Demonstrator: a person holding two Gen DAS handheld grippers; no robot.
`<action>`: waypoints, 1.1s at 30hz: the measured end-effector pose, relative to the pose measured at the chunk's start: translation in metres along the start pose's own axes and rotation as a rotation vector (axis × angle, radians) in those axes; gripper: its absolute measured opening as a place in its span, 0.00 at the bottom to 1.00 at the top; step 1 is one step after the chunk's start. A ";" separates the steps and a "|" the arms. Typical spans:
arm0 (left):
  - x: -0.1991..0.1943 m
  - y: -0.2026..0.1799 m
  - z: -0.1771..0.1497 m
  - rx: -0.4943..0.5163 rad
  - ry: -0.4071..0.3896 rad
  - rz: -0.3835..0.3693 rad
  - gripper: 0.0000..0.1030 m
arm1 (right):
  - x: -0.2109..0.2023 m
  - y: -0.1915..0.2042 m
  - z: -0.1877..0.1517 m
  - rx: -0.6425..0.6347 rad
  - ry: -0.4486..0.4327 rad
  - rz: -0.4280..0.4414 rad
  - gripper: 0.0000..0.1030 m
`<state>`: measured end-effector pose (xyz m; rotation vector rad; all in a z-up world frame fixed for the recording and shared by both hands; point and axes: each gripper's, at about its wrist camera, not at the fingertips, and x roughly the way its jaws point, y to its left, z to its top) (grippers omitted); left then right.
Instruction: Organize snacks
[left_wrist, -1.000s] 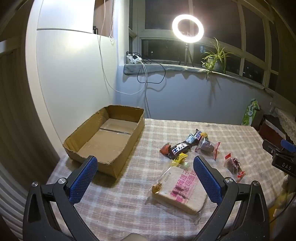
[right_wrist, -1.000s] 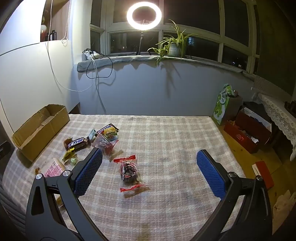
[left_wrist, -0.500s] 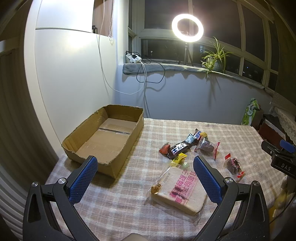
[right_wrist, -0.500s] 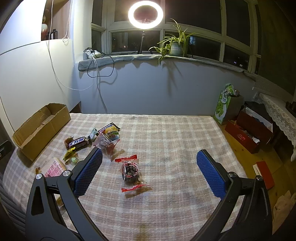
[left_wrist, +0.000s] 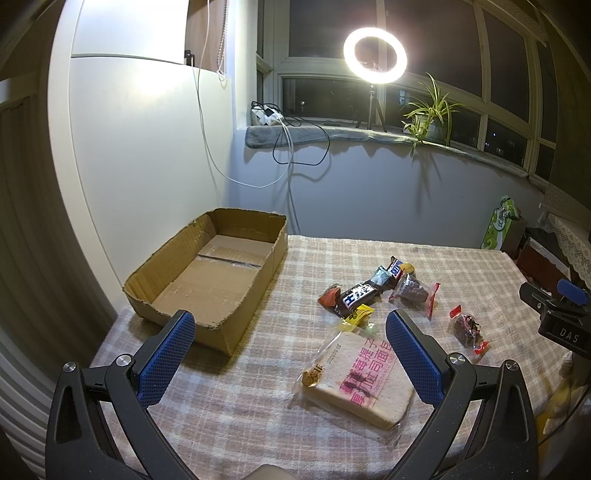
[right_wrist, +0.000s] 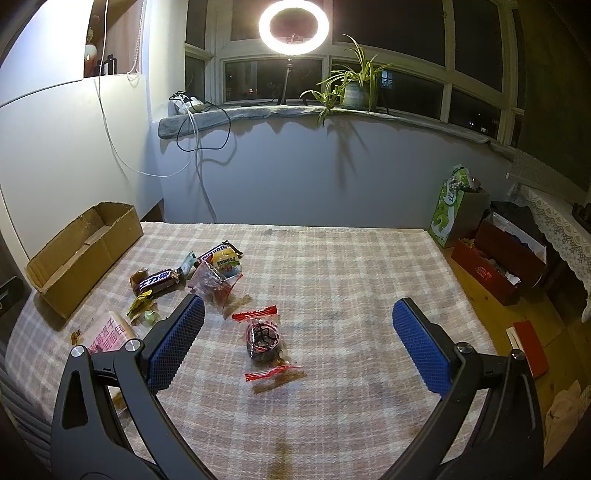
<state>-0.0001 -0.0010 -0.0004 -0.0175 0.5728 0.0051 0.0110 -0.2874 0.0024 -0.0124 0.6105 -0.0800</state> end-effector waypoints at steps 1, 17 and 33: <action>0.000 0.000 0.000 0.001 0.000 0.000 0.99 | 0.000 0.000 -0.001 0.000 0.001 0.000 1.00; 0.007 -0.005 -0.008 -0.001 0.005 -0.005 0.99 | 0.008 0.003 -0.002 -0.010 0.028 0.037 1.00; 0.017 0.004 -0.019 0.026 0.063 -0.009 0.99 | 0.027 0.039 -0.007 -0.110 0.108 0.231 1.00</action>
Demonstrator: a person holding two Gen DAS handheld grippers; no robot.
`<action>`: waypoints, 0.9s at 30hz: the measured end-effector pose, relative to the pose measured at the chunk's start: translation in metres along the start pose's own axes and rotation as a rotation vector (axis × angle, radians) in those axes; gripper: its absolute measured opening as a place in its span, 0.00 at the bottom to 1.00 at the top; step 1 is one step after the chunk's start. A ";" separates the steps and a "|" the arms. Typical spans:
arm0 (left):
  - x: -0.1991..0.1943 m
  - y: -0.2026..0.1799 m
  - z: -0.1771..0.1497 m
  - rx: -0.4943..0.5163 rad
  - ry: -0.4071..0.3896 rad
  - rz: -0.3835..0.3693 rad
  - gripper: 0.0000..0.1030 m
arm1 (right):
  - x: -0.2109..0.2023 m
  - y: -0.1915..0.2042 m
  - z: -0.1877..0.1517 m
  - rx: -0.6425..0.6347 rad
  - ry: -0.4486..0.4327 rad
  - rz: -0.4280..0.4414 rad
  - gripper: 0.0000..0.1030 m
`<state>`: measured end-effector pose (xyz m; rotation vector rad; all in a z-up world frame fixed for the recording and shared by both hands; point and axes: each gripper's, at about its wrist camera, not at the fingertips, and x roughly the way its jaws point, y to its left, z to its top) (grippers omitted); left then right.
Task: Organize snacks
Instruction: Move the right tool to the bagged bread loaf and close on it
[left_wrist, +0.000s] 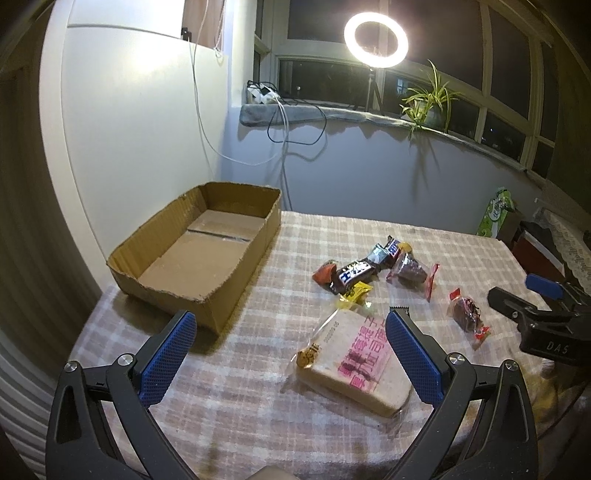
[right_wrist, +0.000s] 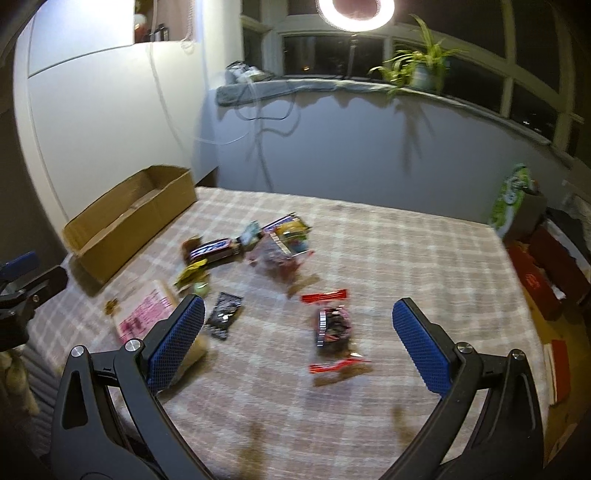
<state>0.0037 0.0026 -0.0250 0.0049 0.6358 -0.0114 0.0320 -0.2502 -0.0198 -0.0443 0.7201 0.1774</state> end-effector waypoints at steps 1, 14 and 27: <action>0.001 0.000 -0.001 -0.001 0.005 -0.002 0.99 | 0.003 0.002 0.000 -0.005 0.009 0.017 1.00; 0.018 0.008 -0.019 -0.049 0.115 -0.080 0.95 | 0.039 0.032 0.003 -0.050 0.176 0.290 1.00; 0.050 0.021 -0.044 -0.244 0.294 -0.278 0.77 | 0.078 0.043 -0.005 0.042 0.356 0.497 0.89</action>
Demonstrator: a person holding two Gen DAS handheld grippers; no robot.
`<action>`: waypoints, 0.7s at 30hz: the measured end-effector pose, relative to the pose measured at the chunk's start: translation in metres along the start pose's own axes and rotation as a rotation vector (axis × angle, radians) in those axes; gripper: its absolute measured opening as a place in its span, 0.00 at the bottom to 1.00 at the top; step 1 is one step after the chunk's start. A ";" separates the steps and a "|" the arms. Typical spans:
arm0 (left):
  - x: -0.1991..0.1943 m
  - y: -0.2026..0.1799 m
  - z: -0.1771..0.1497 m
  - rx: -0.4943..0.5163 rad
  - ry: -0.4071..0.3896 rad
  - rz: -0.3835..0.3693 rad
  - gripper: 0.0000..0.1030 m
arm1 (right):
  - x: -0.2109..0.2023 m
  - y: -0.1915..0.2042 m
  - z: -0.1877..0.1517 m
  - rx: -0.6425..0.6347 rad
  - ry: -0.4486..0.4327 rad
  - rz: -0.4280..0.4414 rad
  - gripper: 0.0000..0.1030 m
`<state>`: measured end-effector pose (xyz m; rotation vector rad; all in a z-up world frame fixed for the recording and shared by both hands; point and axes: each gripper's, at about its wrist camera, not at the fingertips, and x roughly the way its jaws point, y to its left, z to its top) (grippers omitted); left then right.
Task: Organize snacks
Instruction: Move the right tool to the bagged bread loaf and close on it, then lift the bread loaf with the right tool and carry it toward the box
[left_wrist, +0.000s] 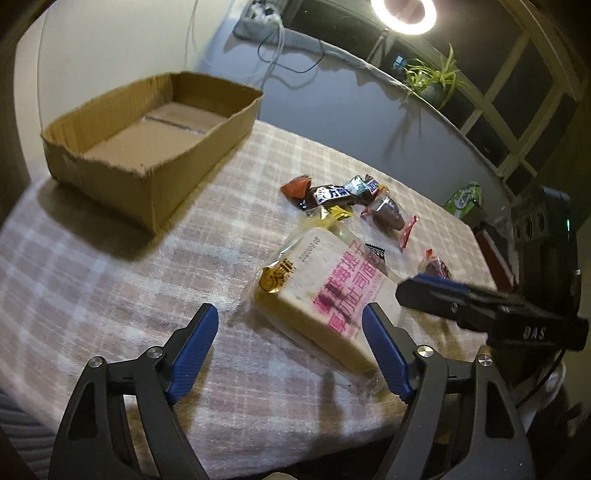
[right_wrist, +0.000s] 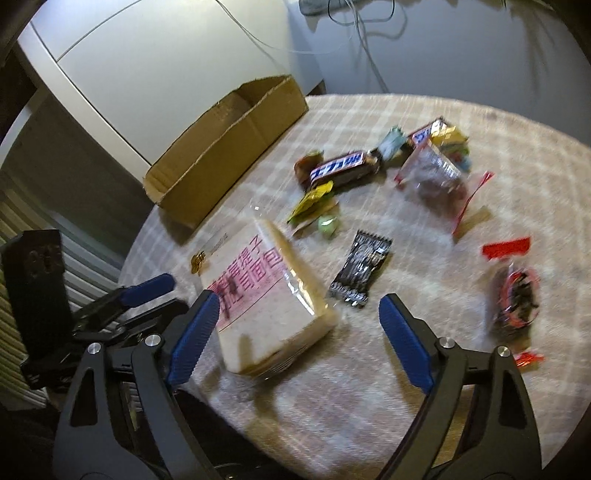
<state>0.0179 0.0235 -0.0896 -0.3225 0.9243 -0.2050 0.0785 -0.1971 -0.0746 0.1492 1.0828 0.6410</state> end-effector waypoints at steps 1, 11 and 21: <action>0.000 0.002 0.002 -0.005 -0.002 -0.001 0.77 | 0.001 -0.001 -0.001 0.014 0.006 0.009 0.89; 0.015 0.009 0.026 0.014 0.014 -0.039 0.72 | 0.002 -0.009 -0.021 0.139 0.041 0.103 0.69; 0.038 0.013 0.027 -0.005 0.101 -0.130 0.60 | 0.018 0.001 -0.027 0.118 0.073 0.116 0.59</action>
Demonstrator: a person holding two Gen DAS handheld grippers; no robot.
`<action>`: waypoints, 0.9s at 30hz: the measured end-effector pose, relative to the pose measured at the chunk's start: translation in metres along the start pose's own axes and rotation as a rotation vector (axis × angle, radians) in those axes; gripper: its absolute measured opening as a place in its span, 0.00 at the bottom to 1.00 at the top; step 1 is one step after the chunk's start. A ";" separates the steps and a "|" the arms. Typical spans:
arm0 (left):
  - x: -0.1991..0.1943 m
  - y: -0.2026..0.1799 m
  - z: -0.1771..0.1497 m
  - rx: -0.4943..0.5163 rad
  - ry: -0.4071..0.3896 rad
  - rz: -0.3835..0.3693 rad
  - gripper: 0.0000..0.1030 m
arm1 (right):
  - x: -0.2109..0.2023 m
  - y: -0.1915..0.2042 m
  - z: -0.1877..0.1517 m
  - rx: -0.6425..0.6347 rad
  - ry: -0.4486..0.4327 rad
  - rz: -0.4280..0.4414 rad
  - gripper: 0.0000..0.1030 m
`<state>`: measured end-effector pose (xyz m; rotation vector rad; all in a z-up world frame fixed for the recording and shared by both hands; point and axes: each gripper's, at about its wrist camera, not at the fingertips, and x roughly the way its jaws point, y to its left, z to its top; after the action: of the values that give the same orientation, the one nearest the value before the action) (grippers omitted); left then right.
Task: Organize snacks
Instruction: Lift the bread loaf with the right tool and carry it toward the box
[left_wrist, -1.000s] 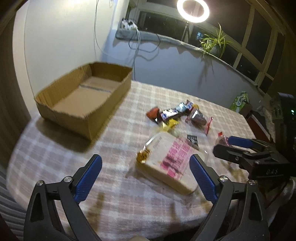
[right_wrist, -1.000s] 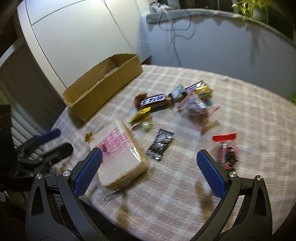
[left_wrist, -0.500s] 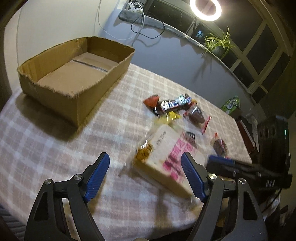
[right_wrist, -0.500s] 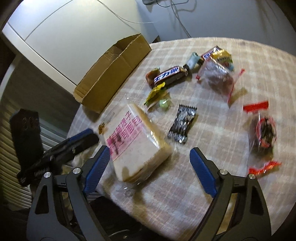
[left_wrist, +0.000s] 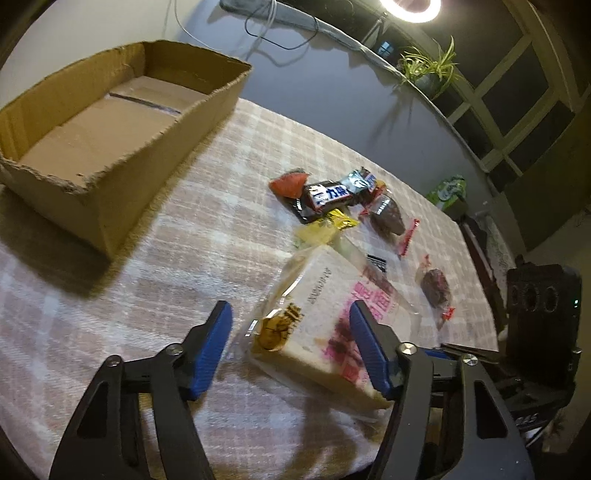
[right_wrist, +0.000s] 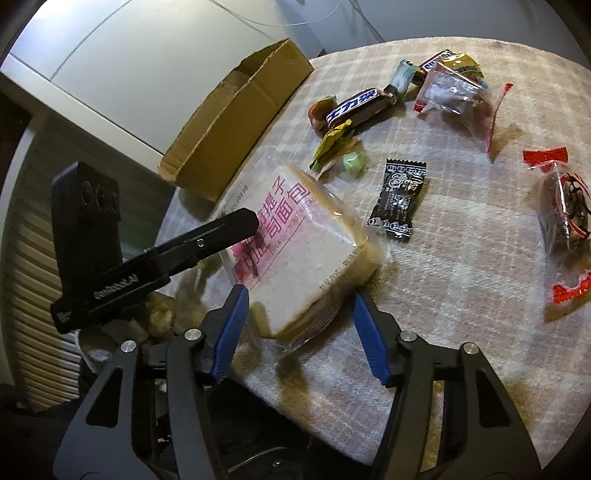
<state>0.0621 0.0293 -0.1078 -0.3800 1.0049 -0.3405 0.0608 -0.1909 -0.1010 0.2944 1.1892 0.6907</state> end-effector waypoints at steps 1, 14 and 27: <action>0.000 -0.001 -0.001 0.007 -0.001 0.001 0.60 | 0.001 0.001 0.000 -0.007 0.001 -0.007 0.59; -0.017 -0.016 -0.008 0.082 -0.041 0.035 0.59 | 0.004 0.027 0.011 -0.123 -0.019 -0.114 0.58; -0.057 -0.009 0.012 0.084 -0.174 0.056 0.58 | -0.004 0.078 0.040 -0.269 -0.076 -0.147 0.58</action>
<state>0.0432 0.0490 -0.0553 -0.3000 0.8267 -0.2932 0.0704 -0.1284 -0.0401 0.0071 1.0204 0.6950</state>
